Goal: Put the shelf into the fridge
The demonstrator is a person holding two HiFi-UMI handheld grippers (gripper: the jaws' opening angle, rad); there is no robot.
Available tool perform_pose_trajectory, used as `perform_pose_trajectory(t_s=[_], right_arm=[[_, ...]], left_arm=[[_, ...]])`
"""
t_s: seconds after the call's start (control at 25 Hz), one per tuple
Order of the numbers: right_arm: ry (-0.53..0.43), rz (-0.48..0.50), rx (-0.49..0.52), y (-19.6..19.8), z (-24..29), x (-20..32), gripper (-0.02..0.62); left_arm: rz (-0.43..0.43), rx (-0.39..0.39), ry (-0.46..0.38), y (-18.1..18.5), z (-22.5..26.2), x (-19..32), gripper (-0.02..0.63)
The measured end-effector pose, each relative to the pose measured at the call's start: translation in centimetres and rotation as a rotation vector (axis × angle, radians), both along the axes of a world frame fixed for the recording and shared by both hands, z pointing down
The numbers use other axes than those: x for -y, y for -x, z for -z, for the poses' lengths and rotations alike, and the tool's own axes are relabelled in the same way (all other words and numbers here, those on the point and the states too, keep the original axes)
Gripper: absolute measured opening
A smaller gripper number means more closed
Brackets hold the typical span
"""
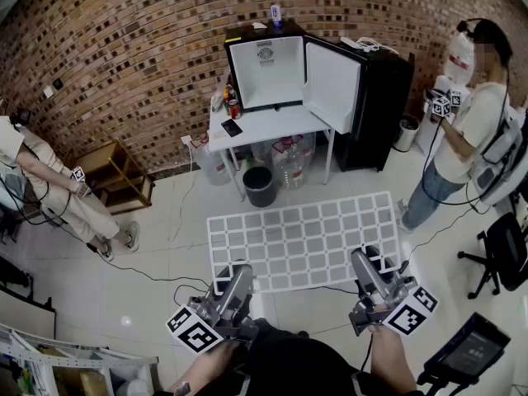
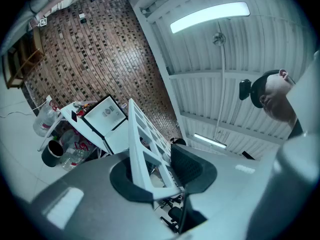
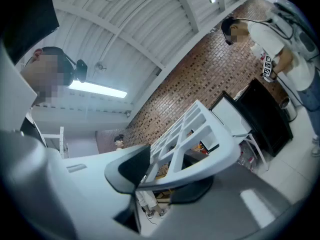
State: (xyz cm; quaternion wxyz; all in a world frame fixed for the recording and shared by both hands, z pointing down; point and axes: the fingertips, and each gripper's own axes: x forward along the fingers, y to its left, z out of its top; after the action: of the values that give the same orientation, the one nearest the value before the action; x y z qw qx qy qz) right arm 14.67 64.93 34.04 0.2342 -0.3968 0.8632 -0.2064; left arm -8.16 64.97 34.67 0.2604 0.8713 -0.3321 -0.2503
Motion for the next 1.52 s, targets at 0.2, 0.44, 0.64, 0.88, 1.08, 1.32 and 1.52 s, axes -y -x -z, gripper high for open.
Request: perform_pose_trajectory(t_s=[0.2, 0.44, 0.64, 0.88, 1.08, 1.32, 1.52], right_arm=[[0.02, -0.003, 0.021, -0.4, -0.4, 0.5, 0.124], [0.007, -0.022, -0.014, -0.3, -0.7, 3.1, 0.126], [0.008, -0.023, -0.017, 0.5, -0.2, 7.0, 0.126], [0.004, -0.015, -0.022, 2.2, 0.8, 12.4, 0.126], [0.026, -0.014, -0.025, 3.8, 0.6, 16.7, 0.126], [0.044, -0.018, -0.03, 7.0, 0.2, 21.4, 0.126], [0.055, -0.035, -0.047, 8.7, 0.5, 24.8, 0.126]], left_arm=[[-0.009, 0.014, 0.01, -0.4, -0.1, 0.6, 0.1], [-0.017, -0.009, 0.007, -0.3, -0.9, 3.5, 0.1], [-0.02, -0.02, 0.001, 0.5, -0.8, 7.5, 0.1], [-0.014, -0.023, -0.006, 2.1, 0.2, 12.7, 0.1], [-0.014, -0.026, 0.016, 3.8, -0.1, 16.9, 0.1], [-0.02, -0.033, 0.028, 6.8, -0.7, 21.8, 0.1], [-0.043, -0.048, 0.035, 8.5, -0.9, 25.5, 0.1]])
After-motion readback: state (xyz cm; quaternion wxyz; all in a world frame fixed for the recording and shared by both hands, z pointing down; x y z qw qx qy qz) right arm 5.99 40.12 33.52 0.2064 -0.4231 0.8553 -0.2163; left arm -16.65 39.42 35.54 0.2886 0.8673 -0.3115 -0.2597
